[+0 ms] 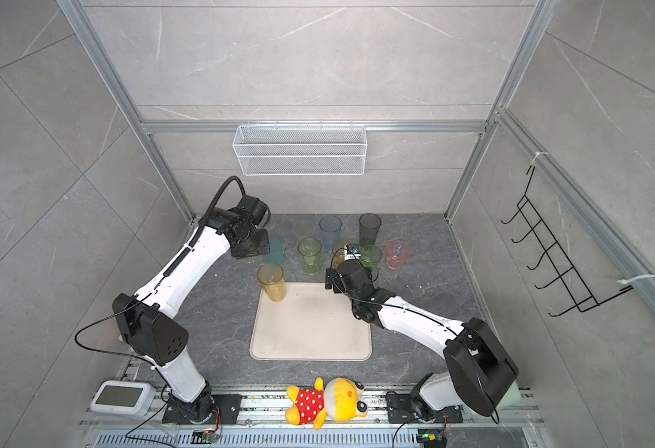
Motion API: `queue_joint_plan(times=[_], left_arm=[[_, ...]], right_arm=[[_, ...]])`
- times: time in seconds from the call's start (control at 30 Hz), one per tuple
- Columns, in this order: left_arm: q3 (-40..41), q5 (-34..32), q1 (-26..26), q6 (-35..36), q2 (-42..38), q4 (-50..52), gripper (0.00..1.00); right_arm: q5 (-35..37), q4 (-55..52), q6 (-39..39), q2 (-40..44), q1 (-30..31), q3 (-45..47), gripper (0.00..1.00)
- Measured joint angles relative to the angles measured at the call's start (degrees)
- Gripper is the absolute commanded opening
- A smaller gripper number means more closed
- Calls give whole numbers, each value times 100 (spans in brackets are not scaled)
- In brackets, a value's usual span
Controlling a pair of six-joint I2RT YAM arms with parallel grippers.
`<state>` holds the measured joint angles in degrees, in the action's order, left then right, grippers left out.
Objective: Place the glasses into the tray
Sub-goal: Place the glass on the tray.
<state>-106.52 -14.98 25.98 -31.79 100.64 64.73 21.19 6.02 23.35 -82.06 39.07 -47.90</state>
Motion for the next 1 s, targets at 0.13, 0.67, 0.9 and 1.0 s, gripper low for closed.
queue_joint_plan(times=[0.13, 0.67, 0.9, 1.0], left_arm=[[-297, -15, -15, 55, 55, 20, 53], [-1753, 153, -24, 142, 1034, -83, 55], [-2004, 367, -24, 129, 1456, -356, 55], [-2105, 422, -24, 59, 1672, -457, 55]], right_arm=[[0, 0, 0, 0, 0, 0, 100], [2, 0, 0, 0, 0, 0, 100], [0, 0, 0, 0, 0, 0, 100], [0, 0, 0, 0, 0, 0, 100]])
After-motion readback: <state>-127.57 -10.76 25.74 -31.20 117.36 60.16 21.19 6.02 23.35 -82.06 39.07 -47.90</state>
